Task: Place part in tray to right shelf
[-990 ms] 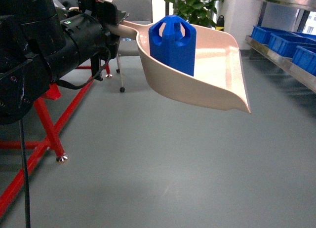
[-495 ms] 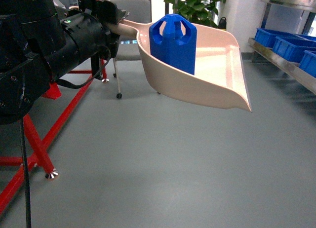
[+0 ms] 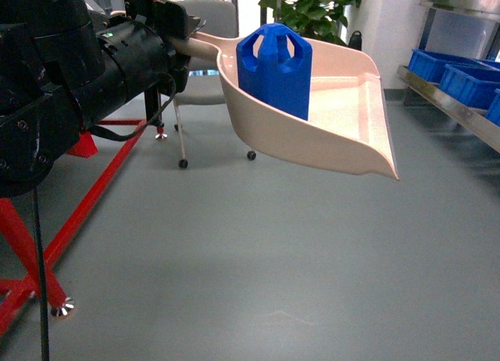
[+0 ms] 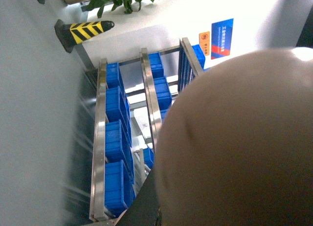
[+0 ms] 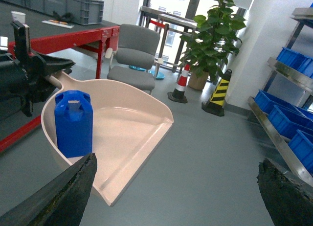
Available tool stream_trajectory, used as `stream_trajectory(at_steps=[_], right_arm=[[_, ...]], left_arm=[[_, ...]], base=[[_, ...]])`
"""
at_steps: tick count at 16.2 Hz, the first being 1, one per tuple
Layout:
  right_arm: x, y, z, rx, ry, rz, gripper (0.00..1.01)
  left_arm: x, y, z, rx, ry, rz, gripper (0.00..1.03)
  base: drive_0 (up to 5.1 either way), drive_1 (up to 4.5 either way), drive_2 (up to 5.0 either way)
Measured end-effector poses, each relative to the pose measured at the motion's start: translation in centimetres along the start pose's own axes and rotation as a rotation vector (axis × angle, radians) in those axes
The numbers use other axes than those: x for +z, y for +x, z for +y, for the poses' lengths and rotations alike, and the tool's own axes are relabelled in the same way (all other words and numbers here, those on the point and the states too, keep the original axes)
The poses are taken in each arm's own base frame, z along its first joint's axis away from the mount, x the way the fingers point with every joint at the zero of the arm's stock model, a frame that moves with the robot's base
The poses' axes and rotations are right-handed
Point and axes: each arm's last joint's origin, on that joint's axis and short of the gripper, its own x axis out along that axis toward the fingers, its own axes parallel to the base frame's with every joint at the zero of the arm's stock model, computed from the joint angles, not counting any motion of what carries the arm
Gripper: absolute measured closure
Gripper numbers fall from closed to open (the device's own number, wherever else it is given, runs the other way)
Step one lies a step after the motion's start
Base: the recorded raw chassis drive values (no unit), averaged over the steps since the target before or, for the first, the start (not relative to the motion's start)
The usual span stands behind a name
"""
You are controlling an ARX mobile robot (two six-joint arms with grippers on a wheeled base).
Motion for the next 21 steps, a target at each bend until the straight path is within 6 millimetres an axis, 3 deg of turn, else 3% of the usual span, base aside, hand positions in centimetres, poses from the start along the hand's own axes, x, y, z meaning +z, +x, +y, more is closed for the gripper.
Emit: stream_trajectory(at_steps=[5, 21], right_arm=[[-0.02, 0.01, 0.01, 0.0, -0.001, 0.001, 0.03], [-0.03, 0.01, 0.02, 0.003, -0.001, 0.002, 0.03]], left_arm=[[0.02, 0.0, 0.0, 0.0, -0.001, 0.0, 0.9], [-0.03, 0.0, 0.0, 0.0, 0.0, 0.001, 0.9]], base=[[0.1, 4.32, -4.1], [-1.6, -1.62, -1.6]])
